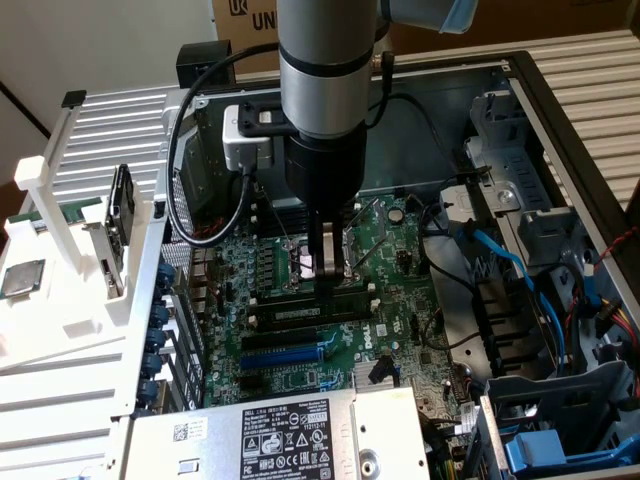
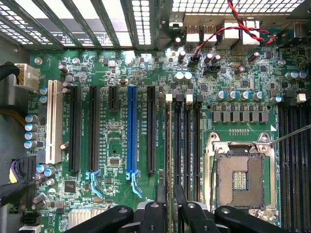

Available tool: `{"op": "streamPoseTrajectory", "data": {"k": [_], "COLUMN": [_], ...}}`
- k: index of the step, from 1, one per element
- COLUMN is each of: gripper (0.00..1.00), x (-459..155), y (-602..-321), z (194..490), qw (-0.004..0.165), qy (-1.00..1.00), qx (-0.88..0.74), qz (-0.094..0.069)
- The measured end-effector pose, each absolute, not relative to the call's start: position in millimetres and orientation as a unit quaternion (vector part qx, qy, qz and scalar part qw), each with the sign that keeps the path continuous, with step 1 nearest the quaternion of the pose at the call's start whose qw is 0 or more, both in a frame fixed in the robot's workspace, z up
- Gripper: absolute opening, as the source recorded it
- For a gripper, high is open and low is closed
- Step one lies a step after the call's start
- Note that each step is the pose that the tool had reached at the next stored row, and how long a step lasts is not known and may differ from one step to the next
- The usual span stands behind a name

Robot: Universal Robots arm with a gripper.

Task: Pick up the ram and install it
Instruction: 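Insert the ram into the slot, then press down the ram until it locks into place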

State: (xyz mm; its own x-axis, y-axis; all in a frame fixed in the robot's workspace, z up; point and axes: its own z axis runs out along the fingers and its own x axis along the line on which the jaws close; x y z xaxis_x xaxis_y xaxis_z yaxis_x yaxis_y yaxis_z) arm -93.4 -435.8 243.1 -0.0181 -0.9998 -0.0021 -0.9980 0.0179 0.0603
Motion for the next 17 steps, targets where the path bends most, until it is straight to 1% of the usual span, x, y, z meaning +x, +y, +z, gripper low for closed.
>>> {"op": "streamPoseTrajectory", "data": {"k": [12, 14, 15, 17], "gripper": [0.21, 0.19, 0.12, 0.10], "x": [-93.4, -93.4, -93.4, -93.4], "y": [-435.8, -435.8, -435.8, -435.8], "z": [243.1, 243.1, 243.1, 243.1], "qw": [0.020, 0.020, 0.020, 0.020], "qy": [-0.713, -0.713, -0.713, -0.713], "qx": [0.700, 0.700, 0.700, 0.700], "qz": [-0.022, -0.022, -0.022, -0.022]}}
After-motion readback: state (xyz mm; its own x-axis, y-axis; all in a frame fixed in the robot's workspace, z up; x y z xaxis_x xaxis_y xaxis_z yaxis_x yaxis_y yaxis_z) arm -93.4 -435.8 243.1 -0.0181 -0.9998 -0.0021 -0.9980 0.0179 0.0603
